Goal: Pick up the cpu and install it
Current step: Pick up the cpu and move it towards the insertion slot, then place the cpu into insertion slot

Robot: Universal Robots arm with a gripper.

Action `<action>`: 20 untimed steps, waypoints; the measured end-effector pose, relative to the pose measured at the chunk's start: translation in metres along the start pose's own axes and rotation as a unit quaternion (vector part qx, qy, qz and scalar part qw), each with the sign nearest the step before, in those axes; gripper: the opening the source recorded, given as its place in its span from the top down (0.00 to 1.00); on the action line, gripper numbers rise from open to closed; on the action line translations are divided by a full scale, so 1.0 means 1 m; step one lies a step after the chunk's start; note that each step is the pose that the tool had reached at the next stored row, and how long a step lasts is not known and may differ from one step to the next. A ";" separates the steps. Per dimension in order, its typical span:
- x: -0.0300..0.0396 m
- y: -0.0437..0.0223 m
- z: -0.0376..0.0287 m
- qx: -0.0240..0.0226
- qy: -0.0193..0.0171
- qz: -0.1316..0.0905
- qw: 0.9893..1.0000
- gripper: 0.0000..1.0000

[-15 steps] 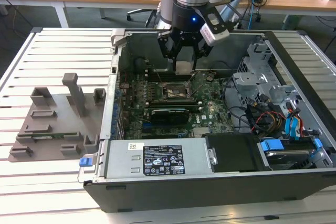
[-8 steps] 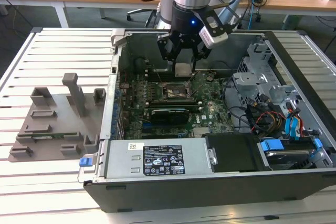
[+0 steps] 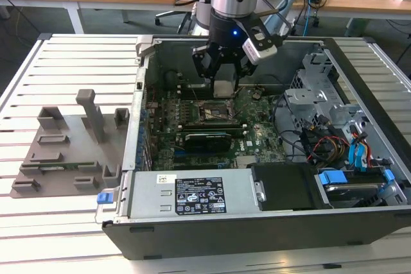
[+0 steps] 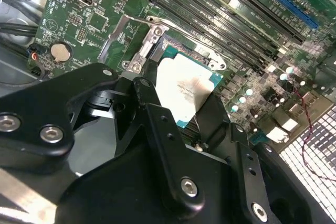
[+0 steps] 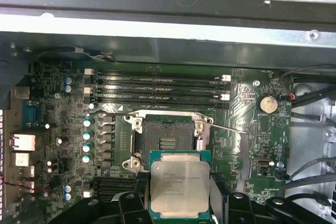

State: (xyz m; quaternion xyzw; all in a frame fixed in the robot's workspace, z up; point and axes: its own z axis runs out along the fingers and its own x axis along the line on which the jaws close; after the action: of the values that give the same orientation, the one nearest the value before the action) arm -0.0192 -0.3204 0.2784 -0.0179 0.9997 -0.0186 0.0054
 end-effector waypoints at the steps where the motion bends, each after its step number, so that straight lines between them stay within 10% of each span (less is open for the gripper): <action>1: 0.0002 0.0002 0.0014 0.000 0.000 0.000 1.000 0.45; 20: 0.0017 0.0036 0.0056 0.000 0.000 0.012 1.000 0.45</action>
State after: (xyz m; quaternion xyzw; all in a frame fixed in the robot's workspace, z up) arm -0.0210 -0.3171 0.2727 -0.0059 0.9998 -0.0187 0.0052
